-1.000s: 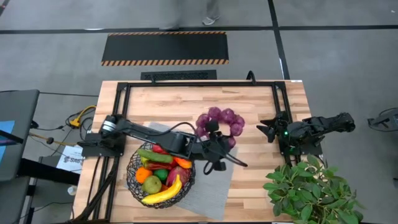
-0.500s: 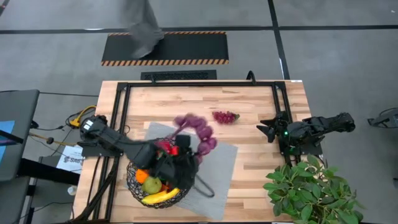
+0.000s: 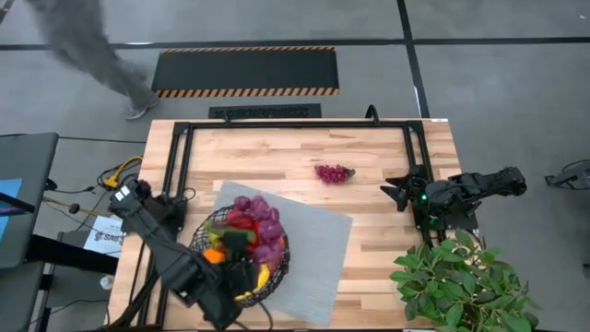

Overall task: Build produce basket
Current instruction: Put the purple garlic into the mesh basket

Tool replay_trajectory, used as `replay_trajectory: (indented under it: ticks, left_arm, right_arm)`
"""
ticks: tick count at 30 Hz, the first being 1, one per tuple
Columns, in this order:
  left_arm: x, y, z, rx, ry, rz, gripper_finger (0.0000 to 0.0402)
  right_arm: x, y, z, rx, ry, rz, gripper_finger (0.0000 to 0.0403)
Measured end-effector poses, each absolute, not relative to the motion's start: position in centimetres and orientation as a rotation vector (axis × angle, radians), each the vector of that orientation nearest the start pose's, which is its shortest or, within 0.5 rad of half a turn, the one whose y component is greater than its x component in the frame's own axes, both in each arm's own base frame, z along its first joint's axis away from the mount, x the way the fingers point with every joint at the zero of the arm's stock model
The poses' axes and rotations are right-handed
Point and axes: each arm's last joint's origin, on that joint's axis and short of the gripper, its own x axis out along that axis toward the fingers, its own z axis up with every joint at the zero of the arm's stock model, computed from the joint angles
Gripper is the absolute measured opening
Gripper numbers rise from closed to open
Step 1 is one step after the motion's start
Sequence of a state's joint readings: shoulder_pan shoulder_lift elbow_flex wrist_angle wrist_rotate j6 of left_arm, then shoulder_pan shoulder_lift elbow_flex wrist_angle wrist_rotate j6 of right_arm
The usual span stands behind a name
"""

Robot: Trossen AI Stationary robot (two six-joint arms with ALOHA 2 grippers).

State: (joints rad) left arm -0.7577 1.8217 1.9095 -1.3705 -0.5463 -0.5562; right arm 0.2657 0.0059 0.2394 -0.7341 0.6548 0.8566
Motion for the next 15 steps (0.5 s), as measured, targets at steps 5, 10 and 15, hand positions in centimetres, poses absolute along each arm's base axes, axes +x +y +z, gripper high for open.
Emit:
replay_trajectory:
  ticks: [5, 10, 15]
  left_arm:
    - [24.2, -24.9, 35.0, 0.191, 1.066, 0.064, 0.0135]
    - [22.3, -26.6, 34.9, 0.11, 1.069, 0.061, 0.0137]
    - [21.1, -27.7, 34.9, 0.061, 1.042, 0.076, 0.0138]
  right_arm:
    - [6.3, -0.1, 17.7, 0.608, 0.256, -0.542, 0.0255]
    - [6.3, -0.1, 17.7, 0.608, 0.256, -0.542, 0.0255]
    - [6.3, -0.1, 17.7, 0.608, 0.256, -0.542, 0.0255]
